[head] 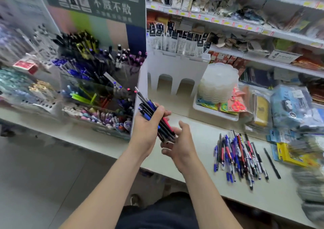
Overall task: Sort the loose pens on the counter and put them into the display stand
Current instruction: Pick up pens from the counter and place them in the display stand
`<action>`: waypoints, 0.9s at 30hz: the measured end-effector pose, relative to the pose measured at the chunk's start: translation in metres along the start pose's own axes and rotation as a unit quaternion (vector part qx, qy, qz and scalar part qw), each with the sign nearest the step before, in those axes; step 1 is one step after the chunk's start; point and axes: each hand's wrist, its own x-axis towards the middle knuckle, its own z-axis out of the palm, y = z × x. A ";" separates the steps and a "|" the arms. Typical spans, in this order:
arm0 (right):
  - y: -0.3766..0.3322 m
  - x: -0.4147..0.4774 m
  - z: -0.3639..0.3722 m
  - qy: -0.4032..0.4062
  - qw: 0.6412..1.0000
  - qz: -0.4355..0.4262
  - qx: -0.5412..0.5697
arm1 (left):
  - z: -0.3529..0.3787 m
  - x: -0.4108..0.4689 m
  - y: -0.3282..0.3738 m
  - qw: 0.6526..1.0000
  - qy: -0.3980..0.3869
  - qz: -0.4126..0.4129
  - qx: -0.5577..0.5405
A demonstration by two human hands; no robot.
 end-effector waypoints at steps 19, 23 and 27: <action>-0.073 0.039 0.087 0.045 0.920 -0.272 -0.278 | -0.069 0.057 0.070 0.993 -0.018 -0.041 0.106; -0.079 0.046 0.110 -0.065 0.935 -0.271 -0.218 | -0.075 0.065 0.077 0.987 -0.092 -0.064 0.113; -0.082 0.055 0.125 -0.072 0.942 -0.255 -0.206 | -0.090 0.075 0.085 0.981 -0.129 -0.076 0.121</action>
